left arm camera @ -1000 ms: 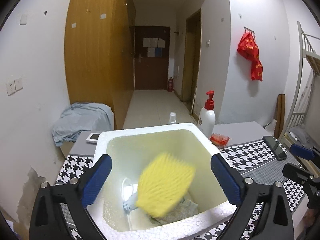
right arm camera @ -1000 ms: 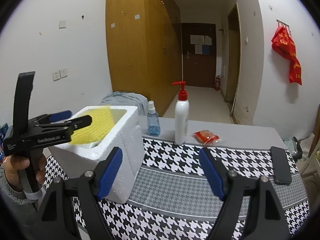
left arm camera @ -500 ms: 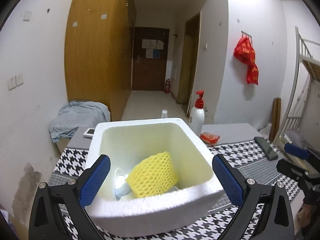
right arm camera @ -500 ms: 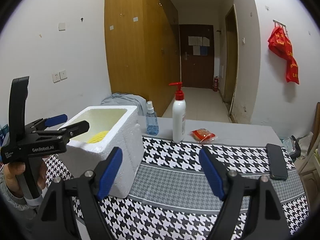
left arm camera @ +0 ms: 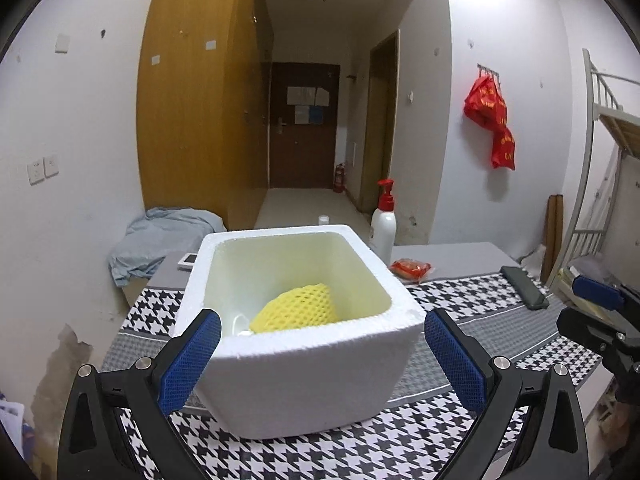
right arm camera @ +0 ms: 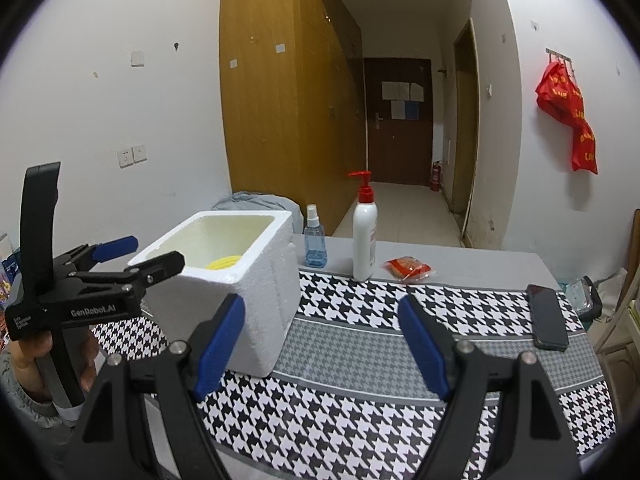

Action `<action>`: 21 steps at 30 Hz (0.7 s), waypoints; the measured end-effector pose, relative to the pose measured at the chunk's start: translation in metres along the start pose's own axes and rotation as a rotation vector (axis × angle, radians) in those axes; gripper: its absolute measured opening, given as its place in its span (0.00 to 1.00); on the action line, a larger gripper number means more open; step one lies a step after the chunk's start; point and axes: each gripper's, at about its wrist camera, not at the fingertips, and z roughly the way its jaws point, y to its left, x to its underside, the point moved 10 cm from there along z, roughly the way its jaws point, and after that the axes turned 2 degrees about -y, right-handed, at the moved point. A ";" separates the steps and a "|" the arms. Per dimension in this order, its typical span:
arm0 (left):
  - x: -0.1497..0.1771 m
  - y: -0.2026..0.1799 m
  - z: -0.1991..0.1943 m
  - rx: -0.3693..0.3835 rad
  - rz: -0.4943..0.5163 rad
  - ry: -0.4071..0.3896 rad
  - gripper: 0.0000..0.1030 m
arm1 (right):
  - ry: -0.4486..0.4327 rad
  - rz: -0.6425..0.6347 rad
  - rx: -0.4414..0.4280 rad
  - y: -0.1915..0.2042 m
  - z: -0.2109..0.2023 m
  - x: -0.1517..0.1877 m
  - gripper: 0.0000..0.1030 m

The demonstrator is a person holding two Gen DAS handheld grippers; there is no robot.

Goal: Organize soft objects

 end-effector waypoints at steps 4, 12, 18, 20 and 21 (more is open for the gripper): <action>0.006 -0.005 -0.010 0.047 -0.026 0.001 0.99 | -0.007 0.000 0.002 0.001 -0.011 0.004 0.80; 0.013 -0.023 -0.042 0.080 -0.006 -0.051 0.99 | -0.037 0.001 0.006 0.003 -0.031 0.013 0.80; 0.022 -0.033 -0.073 0.082 -0.009 -0.122 0.99 | -0.074 0.005 -0.003 0.010 -0.051 0.025 0.86; 0.026 -0.032 -0.083 0.060 -0.009 -0.158 0.99 | -0.096 0.010 0.000 0.012 -0.058 0.030 0.95; 0.028 -0.033 -0.086 0.051 -0.007 -0.172 0.99 | -0.110 0.012 0.006 0.012 -0.062 0.032 0.95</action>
